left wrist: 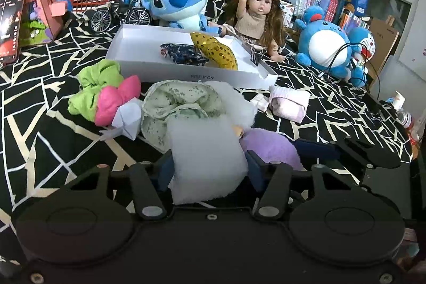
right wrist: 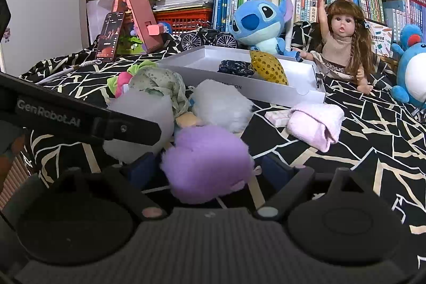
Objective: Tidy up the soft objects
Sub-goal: 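Grasp the white foam block with the left tool while the right tool grasps the purple fluffy ball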
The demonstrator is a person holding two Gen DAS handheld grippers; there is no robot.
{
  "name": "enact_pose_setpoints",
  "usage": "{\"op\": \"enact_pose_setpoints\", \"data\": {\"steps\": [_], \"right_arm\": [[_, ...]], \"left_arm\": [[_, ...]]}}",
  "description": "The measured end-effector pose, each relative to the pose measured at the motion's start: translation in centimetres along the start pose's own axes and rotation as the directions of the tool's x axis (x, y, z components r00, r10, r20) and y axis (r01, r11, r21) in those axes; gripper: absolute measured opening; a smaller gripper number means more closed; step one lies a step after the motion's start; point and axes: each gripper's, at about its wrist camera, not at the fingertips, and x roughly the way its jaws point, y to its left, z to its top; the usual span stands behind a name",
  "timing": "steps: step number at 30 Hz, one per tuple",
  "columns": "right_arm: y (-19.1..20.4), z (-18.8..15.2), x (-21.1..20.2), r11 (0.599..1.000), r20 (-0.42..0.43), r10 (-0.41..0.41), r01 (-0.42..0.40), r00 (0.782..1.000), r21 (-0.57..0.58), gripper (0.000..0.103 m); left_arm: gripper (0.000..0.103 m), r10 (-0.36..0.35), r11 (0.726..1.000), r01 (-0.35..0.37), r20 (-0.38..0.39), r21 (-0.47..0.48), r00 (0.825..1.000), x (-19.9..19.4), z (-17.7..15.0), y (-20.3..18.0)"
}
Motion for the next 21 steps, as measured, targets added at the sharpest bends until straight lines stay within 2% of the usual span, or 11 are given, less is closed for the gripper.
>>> {"op": "enact_pose_setpoints", "data": {"steps": [3, 7, 10, 16, 21], "right_arm": [[-0.1, 0.0, 0.0, 1.0, -0.001, -0.003, 0.003, 1.0, 0.006, 0.091], [-0.2, -0.1, 0.1, 1.0, -0.009, -0.001, 0.001, 1.0, 0.01, 0.09], [-0.2, -0.1, 0.3, 1.0, -0.015, -0.003, 0.003, 1.0, 0.008, 0.09], [-0.1, -0.1, 0.5, 1.0, -0.019, -0.007, 0.007, 1.0, 0.008, 0.088], [0.0, -0.1, 0.8, 1.0, -0.031, -0.012, 0.013, 0.999, 0.011, 0.08]], "left_arm": [[0.054, 0.013, 1.0, -0.013, 0.004, 0.007, 1.0, -0.6, -0.1, 0.4], [0.055, 0.083, 0.996, -0.083, 0.02, 0.033, 0.996, -1.6, -0.3, 1.3], [0.059, 0.115, 0.993, -0.116, 0.014, 0.013, 0.993, -1.8, -0.3, 2.2], [0.061, 0.133, 0.991, -0.133, 0.008, -0.006, 0.991, -1.5, -0.7, 2.6], [0.053, 0.145, 0.989, -0.145, 0.009, 0.011, 0.989, -0.9, -1.0, 2.1]]}}
